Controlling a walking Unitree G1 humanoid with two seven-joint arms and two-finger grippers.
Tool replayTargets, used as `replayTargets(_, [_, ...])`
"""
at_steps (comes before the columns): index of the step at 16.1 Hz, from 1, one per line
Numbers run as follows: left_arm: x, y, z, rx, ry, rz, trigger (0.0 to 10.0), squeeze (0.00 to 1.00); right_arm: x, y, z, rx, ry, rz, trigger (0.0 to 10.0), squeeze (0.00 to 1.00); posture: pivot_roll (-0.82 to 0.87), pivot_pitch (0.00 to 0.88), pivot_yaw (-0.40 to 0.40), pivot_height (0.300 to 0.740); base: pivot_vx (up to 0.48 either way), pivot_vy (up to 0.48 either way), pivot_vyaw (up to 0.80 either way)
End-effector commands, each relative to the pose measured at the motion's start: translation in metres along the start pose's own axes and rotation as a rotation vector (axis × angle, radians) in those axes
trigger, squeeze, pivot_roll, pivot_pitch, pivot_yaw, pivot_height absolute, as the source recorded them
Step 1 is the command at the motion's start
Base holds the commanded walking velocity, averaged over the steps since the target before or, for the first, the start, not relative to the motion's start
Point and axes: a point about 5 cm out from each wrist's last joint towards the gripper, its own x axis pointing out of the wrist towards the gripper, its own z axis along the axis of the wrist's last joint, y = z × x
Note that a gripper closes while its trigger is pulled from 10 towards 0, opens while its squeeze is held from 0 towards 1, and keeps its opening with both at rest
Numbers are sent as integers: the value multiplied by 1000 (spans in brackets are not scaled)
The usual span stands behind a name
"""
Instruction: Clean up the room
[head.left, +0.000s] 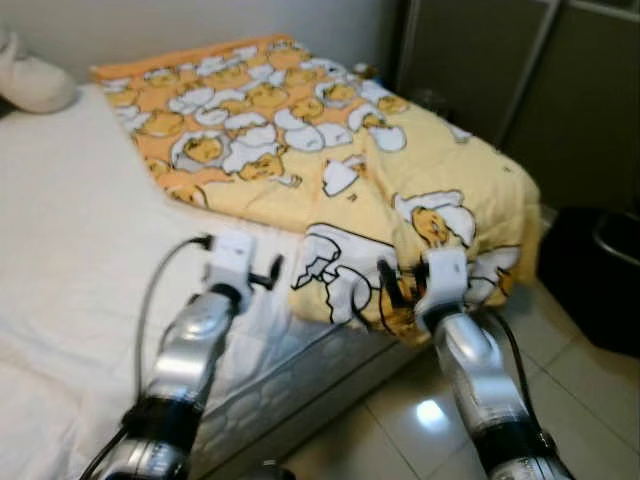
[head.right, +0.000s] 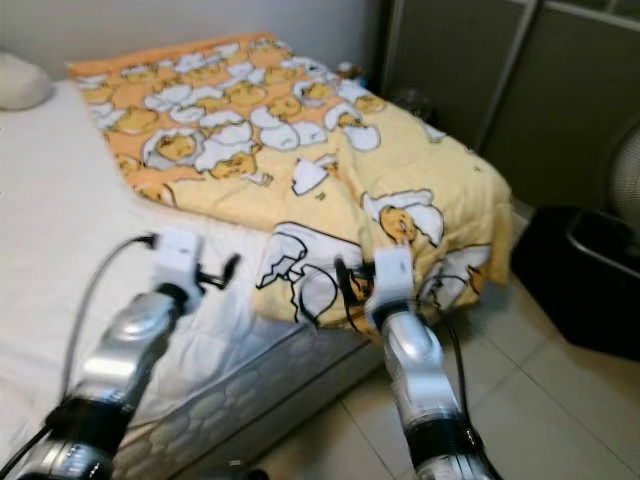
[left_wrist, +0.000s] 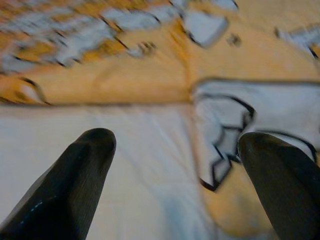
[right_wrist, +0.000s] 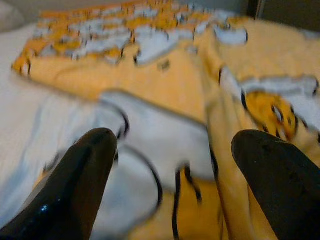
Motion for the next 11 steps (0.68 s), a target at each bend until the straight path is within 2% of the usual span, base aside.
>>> replayTargets(1, [9, -2, -8, 18, 45, -12, 10000, 0, -11, 6, 3, -12, 11, 95, 10000, 0, -154, 58, 52, 740, 0, 0, 0])
replayTargets(5, [20, -3, -17, 45, 119, -6, 10000, 0, -48, 12, -4, -28, 79, 164, 10000, 0, -237, 169, 40, 740, 0, 0, 0])
replayTargets(6, [21, 3, -21, 60, 144, 22, 10000, 0, -62, 19, -6, -18, 100, 196, 10000, 0, -254, 203, 34, 740, 0, 0, 0])
replayTargets(7, [21, 11, -26, 36, 167, 60, 10000, 0, -80, 33, -8, 14, 129, 240, 10000, 0, -260, 223, 33, 740, 0, 0, 0])
replayTargets(8, [20, 14, -28, 21, 179, 70, 10000, 0, -88, 41, -9, 27, 149, 268, 10000, 0, -261, 230, 33, 740, 0, 0, 0])
replayTargets(11, [17, 25, -35, 30, 195, 125, 10000, 0, -98, 51, -7, 35, 180, 300, 10000, 0, -262, 237, 31, 740, 0, 0, 0])
